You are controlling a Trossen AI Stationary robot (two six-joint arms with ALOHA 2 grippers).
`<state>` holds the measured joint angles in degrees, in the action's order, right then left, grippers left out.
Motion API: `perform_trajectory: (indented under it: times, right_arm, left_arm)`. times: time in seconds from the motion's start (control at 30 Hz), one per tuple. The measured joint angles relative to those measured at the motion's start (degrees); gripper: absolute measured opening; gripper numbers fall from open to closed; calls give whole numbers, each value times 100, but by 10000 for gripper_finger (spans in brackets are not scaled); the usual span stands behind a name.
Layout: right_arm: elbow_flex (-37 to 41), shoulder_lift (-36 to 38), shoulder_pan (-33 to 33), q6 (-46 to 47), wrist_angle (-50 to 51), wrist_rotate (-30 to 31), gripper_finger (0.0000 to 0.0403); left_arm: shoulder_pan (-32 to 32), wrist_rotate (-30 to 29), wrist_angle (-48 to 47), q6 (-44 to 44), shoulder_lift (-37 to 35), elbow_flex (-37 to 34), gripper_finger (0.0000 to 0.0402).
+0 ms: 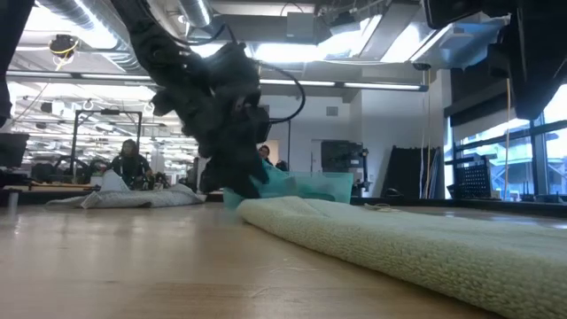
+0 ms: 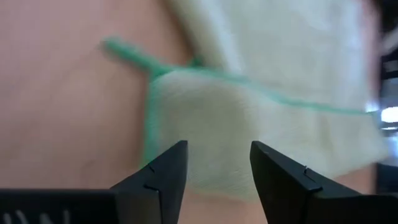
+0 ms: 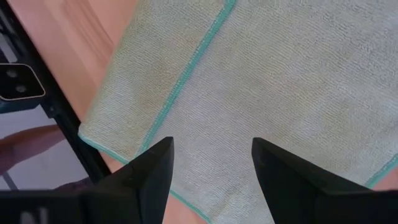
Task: Fold microfiber towels
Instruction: Fold the green towel
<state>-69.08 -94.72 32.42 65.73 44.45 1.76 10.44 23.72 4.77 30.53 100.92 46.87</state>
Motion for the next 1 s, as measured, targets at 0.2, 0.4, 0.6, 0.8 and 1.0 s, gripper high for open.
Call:
perform_trajectory:
  times: [0.2, 0.4, 0.6, 0.8, 1.0]
  right_arm:
    - [0, -122, -51, -13, -32, 116, 219]
    - [2, -364, -81, -22, -63, 114, 219]
    - [2, -439, -76, -151, -81, -32, 219]
    - [2, -439, -71, -168, -68, -35, 219]
    - [2, -439, -30, -170, -106, -31, 219]
  left_arm:
    - [-56, 641, 362, 439, -6, 7, 169]
    - [-213, 796, 186, 662, -6, 7, 160]
    - [-297, 769, 26, 426, -7, 7, 149]
    - [-244, 589, -299, -989, -326, -2, 138]
    - [-277, -915, -610, -2310, -1170, 20, 135]
